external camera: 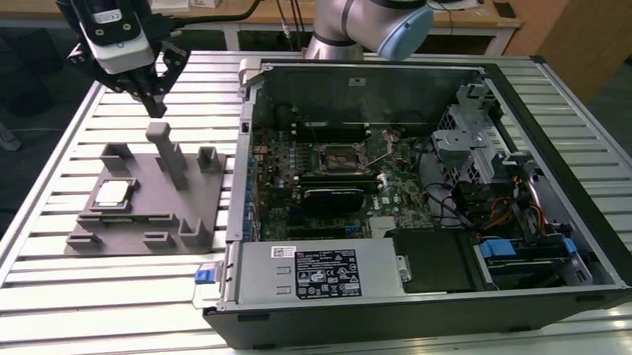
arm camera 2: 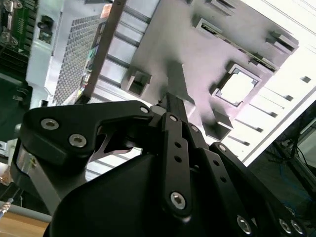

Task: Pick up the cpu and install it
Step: 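Reach for the cpu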

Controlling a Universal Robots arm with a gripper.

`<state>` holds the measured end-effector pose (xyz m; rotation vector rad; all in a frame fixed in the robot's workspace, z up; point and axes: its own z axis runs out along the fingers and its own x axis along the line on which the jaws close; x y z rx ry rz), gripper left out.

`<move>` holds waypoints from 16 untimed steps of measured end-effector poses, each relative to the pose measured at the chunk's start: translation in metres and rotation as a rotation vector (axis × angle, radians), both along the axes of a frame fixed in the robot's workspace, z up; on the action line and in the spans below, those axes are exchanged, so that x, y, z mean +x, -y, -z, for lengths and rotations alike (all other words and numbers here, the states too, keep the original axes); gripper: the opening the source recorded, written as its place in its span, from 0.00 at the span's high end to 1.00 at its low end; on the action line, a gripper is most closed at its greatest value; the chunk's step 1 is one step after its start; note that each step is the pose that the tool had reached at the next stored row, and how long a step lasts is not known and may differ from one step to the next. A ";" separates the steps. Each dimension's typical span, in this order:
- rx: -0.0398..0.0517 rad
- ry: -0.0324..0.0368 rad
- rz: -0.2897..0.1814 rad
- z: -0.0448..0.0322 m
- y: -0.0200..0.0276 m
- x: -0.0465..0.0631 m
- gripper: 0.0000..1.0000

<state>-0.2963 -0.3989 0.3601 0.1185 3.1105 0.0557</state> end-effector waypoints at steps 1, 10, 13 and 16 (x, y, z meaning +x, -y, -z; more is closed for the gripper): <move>0.0000 0.0001 0.000 0.0007 0.0000 -0.003 0.89; -0.0001 -0.0001 0.000 0.0081 0.0000 -0.027 0.89; -0.0001 0.0000 0.000 0.0111 0.0000 -0.036 0.89; -0.0001 0.0000 0.000 0.0142 0.0000 -0.042 0.89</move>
